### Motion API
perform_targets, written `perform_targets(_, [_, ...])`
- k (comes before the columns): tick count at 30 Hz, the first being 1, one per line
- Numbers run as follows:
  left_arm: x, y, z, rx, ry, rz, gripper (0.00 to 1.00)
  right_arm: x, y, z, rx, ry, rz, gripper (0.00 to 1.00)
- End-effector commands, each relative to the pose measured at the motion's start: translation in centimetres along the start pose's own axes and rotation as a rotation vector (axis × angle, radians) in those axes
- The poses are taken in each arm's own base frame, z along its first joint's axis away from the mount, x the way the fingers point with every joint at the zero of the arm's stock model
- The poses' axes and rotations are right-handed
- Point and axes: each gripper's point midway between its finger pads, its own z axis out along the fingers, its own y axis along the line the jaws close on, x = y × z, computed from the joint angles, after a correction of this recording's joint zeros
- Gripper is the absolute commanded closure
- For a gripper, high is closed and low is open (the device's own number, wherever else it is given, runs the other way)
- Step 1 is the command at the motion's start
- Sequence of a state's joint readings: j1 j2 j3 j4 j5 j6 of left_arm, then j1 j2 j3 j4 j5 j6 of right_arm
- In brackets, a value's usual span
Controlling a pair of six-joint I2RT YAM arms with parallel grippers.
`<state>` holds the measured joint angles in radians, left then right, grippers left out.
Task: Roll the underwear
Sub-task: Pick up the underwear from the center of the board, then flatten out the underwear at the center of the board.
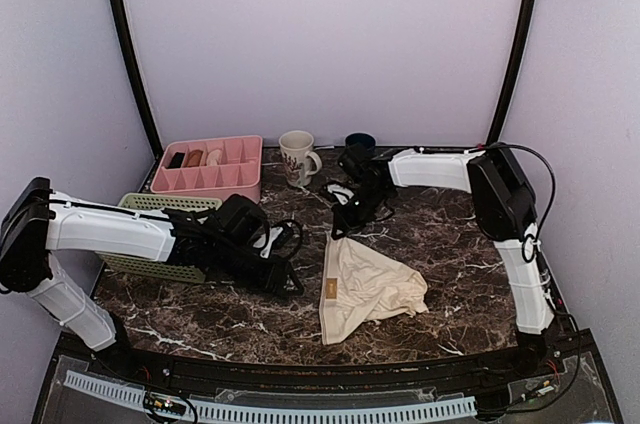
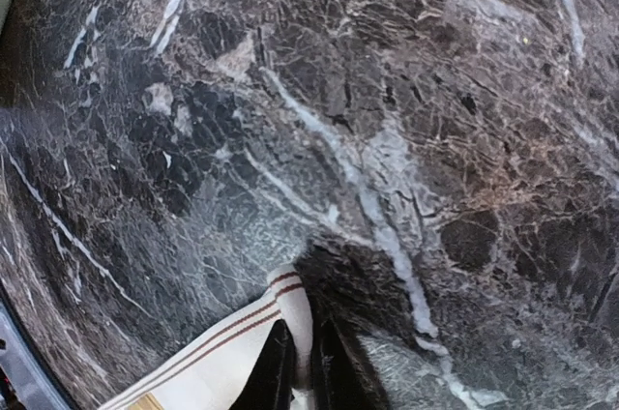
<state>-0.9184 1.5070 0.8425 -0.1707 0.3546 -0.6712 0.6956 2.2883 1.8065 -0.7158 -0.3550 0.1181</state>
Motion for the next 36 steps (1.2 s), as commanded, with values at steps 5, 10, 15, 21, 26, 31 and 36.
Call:
perform_targets(5, [-3.2, 0.0, -0.6, -0.016, -0.105, -0.023, 0.38, -3.3, -4.5, -11.8, -0.059, -0.368, 0.232, 1.00])
perform_targets(10, [-4.3, -0.3, 1.0, -0.004, -0.084, -0.006, 0.34, -1.8, -4.9, -13.5, -0.150, -0.411, 0.273, 1.00])
perform_targets(15, [-5.6, 0.8, 2.4, 0.014, -0.129, -0.127, 0.34, -0.2, -4.9, -12.5, -0.167, -0.371, 0.285, 1.00])
perform_targets(21, [-7.9, 1.4, 3.9, 0.040, -0.193, -0.248, 0.38, 0.2, -4.9, -13.0, -0.145, -0.383, 0.281, 1.00])
perform_targets(26, [-9.4, 1.7, 5.4, 0.062, -0.241, -0.344, 0.44, 0.1, -4.9, -13.3, -0.141, -0.390, 0.277, 1.00])
perform_targets(31, [-10.0, 2.6, 6.9, 0.037, -0.240, -0.406, 0.51, -0.3, -4.9, -13.8, -0.135, -0.406, 0.275, 1.00])
perform_targets(36, [-10.4, 4.0, 7.7, 0.021, -0.286, -0.520, 0.55, -0.7, -5.1, -14.2, -0.136, -0.418, 0.278, 1.00])
